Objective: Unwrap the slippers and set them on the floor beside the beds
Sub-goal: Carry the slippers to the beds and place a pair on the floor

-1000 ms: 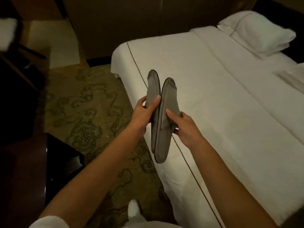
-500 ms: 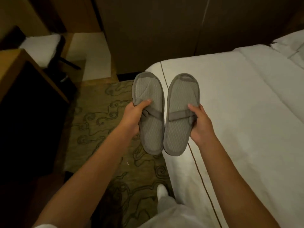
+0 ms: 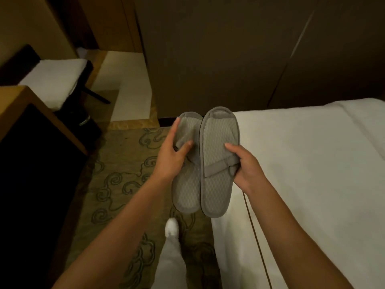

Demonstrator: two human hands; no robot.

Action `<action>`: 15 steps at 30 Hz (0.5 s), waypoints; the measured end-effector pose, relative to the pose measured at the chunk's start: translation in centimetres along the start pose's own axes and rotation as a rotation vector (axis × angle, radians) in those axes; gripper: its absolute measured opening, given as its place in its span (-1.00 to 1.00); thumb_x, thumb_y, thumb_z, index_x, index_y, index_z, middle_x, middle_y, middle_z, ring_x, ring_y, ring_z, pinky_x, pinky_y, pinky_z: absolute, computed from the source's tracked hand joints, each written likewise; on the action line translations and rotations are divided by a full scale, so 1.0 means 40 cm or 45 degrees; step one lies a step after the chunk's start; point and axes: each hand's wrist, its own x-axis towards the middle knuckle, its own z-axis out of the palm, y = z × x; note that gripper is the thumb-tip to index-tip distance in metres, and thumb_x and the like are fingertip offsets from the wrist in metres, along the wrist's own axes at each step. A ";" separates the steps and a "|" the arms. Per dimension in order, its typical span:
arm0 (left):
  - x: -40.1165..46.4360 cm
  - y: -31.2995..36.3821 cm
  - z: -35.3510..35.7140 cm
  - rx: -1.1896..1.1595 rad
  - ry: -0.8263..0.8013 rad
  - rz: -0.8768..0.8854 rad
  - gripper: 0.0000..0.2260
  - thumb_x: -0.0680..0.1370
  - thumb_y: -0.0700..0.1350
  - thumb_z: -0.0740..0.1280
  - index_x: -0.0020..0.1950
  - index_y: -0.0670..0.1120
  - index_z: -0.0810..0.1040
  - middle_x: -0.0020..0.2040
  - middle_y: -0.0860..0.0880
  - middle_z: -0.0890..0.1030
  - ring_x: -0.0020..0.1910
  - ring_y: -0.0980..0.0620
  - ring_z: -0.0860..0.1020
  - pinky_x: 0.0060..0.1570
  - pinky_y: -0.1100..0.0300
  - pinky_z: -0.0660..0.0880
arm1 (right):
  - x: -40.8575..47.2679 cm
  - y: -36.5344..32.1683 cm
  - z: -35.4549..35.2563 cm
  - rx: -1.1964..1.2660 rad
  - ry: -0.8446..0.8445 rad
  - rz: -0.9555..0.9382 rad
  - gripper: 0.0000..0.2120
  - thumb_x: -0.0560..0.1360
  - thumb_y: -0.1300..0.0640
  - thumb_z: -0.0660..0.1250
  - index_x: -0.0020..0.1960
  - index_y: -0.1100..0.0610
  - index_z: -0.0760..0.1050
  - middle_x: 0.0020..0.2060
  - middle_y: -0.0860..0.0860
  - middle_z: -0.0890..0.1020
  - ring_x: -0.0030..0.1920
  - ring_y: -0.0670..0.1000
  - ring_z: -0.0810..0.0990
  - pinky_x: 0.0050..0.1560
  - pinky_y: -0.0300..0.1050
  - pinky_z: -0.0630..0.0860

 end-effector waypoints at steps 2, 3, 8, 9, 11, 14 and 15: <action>0.160 -0.023 -0.024 0.061 -0.027 0.062 -0.68 0.59 -0.01 0.37 0.29 0.32 0.52 0.32 0.25 0.53 0.31 0.25 0.48 0.31 0.10 0.50 | 0.135 -0.035 0.053 0.039 0.010 -0.022 -0.65 0.47 0.18 0.45 0.25 0.18 0.57 0.09 0.12 0.72 0.06 0.11 0.72 -0.06 -0.01 0.66; 0.216 -0.027 -0.030 0.077 -0.051 0.052 -0.76 0.59 -0.01 0.36 0.19 0.30 0.60 0.24 0.24 0.60 0.27 0.23 0.53 0.27 0.15 0.52 | 0.179 -0.050 0.076 0.049 0.013 -0.028 -0.66 0.47 0.18 0.44 0.24 0.18 0.58 0.09 0.13 0.72 0.06 0.11 0.71 -0.06 0.00 0.66; 0.575 0.025 -0.038 -0.273 -0.301 -0.264 -0.66 0.50 0.29 0.35 -0.02 0.06 0.72 0.06 0.07 0.73 0.10 0.06 0.68 0.00 0.27 0.62 | 0.488 -0.186 0.214 0.079 0.003 -0.039 -0.55 0.45 0.10 0.50 0.31 0.13 0.55 0.18 0.13 0.68 0.16 0.13 0.68 0.05 0.03 0.64; 0.639 0.031 -0.029 -0.250 -0.355 -0.246 -0.70 0.51 0.25 0.37 -0.03 0.07 0.72 0.06 0.08 0.73 0.09 0.08 0.68 -0.03 0.29 0.62 | 0.543 -0.210 0.230 0.075 -0.003 -0.063 -0.55 0.46 0.09 0.50 0.32 0.13 0.54 0.19 0.13 0.67 0.18 0.13 0.67 0.06 0.03 0.63; 0.758 0.040 -0.001 -0.221 -0.448 -0.209 -0.89 0.55 0.10 0.41 -0.04 0.14 0.71 0.00 0.18 0.73 0.02 0.20 0.69 -0.12 0.41 0.57 | 0.651 -0.251 0.249 0.094 0.017 -0.098 -0.54 0.48 0.07 0.49 0.34 0.12 0.53 0.22 0.15 0.66 0.21 0.14 0.65 0.09 0.05 0.62; 0.967 0.006 0.042 -0.273 -0.482 -0.276 -0.92 0.57 0.01 0.41 0.03 0.12 0.67 0.01 0.17 0.73 0.02 0.19 0.69 -0.12 0.38 0.58 | 0.831 -0.316 0.239 0.152 0.019 -0.124 -0.50 0.51 -0.10 0.43 0.38 0.09 0.50 0.29 0.14 0.61 0.28 0.15 0.60 0.22 0.12 0.57; 1.041 -0.005 0.055 -0.311 -0.498 -0.325 -0.90 0.57 0.01 0.41 0.06 0.09 0.67 0.04 0.12 0.73 0.04 0.14 0.69 -0.11 0.33 0.60 | 0.895 -0.343 0.231 0.204 0.013 -0.129 -0.48 0.54 -0.18 0.37 0.39 0.08 0.50 0.31 0.14 0.60 0.31 0.15 0.58 0.27 0.15 0.53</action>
